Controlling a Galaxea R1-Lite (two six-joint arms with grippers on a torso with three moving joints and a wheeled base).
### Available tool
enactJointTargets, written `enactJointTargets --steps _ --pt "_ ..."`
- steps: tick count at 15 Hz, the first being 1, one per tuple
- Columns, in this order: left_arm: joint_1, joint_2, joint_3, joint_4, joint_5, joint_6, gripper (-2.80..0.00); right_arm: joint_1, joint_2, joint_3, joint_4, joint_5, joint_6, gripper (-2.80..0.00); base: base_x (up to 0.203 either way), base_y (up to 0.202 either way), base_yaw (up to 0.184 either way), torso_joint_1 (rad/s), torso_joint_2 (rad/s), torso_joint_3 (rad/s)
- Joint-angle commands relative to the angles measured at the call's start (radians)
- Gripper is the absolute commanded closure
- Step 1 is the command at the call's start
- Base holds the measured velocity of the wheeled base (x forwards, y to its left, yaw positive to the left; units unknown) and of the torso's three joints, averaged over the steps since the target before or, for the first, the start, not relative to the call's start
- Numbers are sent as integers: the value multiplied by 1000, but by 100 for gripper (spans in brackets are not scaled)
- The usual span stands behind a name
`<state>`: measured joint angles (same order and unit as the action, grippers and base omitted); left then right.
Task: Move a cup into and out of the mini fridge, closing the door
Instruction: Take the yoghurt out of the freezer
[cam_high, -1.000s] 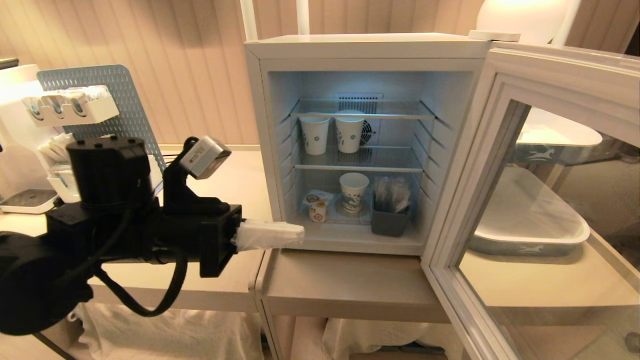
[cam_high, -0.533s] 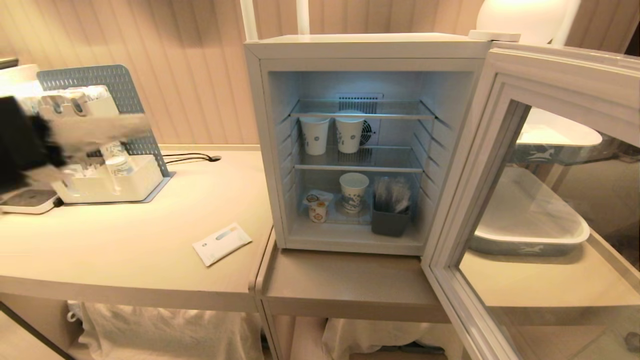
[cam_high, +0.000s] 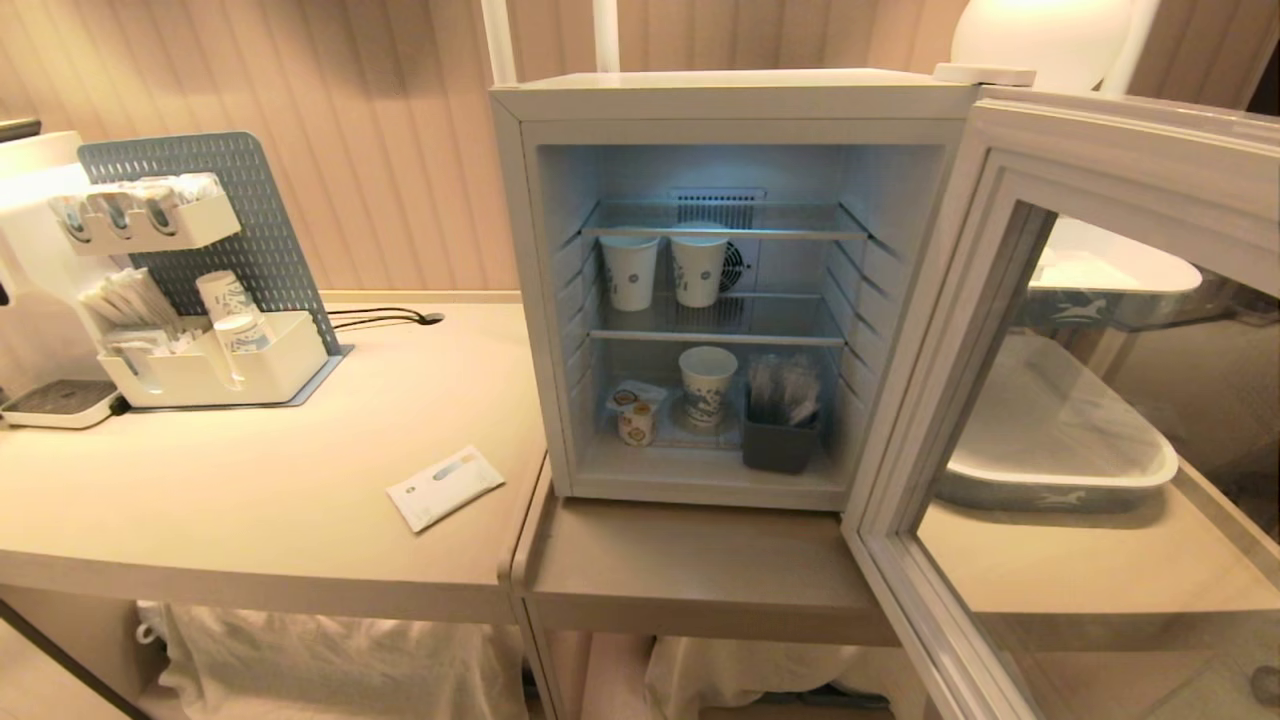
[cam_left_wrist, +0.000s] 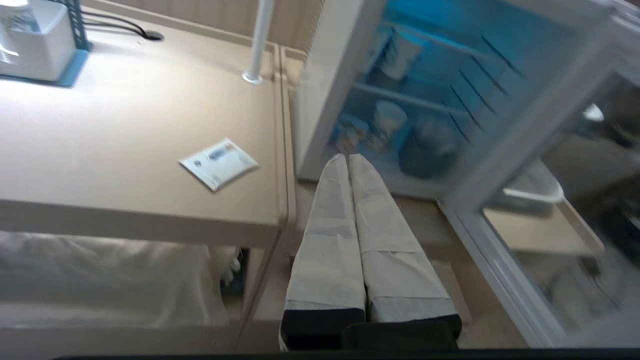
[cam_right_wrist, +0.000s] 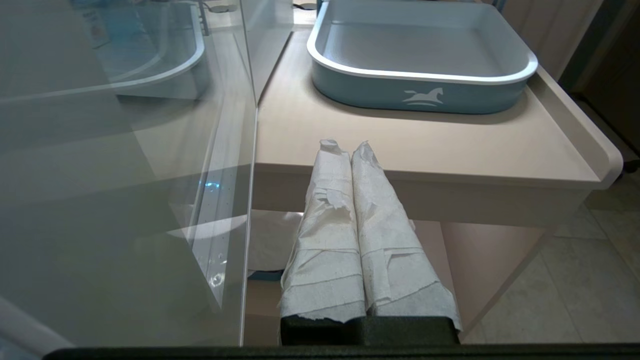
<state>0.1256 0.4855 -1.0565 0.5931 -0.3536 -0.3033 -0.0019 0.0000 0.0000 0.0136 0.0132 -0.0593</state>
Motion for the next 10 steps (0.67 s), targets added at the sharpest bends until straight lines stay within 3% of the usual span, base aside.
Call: enactJointTargets --steps 1,3,5,7,10 --pt "-140 -91 -7 44 74 0 0 0 -2 0 0 1 0 0 0 0 0 0 0 0" --pt "-290 -169 64 59 257 8 0 0 -2 0 0 -1 0 0 0 0 0 0 0 0" --pt "-313 -200 152 23 415 -2 0 0 -2 -2 3 -1 0 0 0 0 0 0 0 0" --pt "-264 -166 152 -37 434 -20 0 0 -2 -2 3 -6 0 0 0 0 0 0 0 0" --pt "-178 -236 246 -50 332 0 0 0 -2 -2 2 -6 0 0 0 0 0 0 0 0"
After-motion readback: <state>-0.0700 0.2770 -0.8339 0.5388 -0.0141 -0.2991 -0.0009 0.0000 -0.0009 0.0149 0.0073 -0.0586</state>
